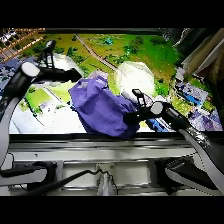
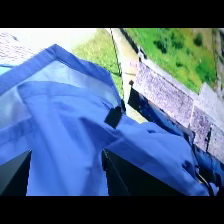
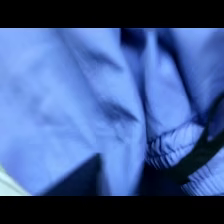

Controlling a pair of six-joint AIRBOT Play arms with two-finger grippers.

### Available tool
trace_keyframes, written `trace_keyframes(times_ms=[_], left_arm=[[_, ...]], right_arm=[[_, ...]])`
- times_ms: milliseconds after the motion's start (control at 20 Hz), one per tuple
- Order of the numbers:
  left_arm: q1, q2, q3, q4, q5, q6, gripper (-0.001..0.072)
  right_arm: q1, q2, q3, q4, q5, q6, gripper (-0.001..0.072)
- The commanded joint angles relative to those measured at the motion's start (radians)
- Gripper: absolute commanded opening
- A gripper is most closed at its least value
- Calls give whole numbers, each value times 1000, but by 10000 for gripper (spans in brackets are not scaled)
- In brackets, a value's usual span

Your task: Fold the clothes and pants, and hang the long-sleeved shirts on hangers.

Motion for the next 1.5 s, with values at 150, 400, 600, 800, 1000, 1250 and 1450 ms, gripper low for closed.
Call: trace_keyframes(times_ms=[150,400,600,800,1000,1250,1450], left_arm=[[-35,-312,271,0,-204,0,497],[-87,-420,369,0,-257,2,572],[-121,-478,373,42,-253,19,571],[-144,-527,373,-106,-241,19,371],[-136,-494,374,-338,-231,75,5],[-60,-196,374,-452,-25,210,3],[-29,103,374,-452,238,340,4]], right_arm=[[147,7,-44,-3,-74,21,24],[163,7,-44,-3,-106,31,24],[163,7,-44,4,-98,31,24],[163,8,-40,21,-92,27,23],[161,37,27,-121,-35,22,23],[105,66,370,-490,-5,21,24],[83,66,763,-493,-80,-68,23]])
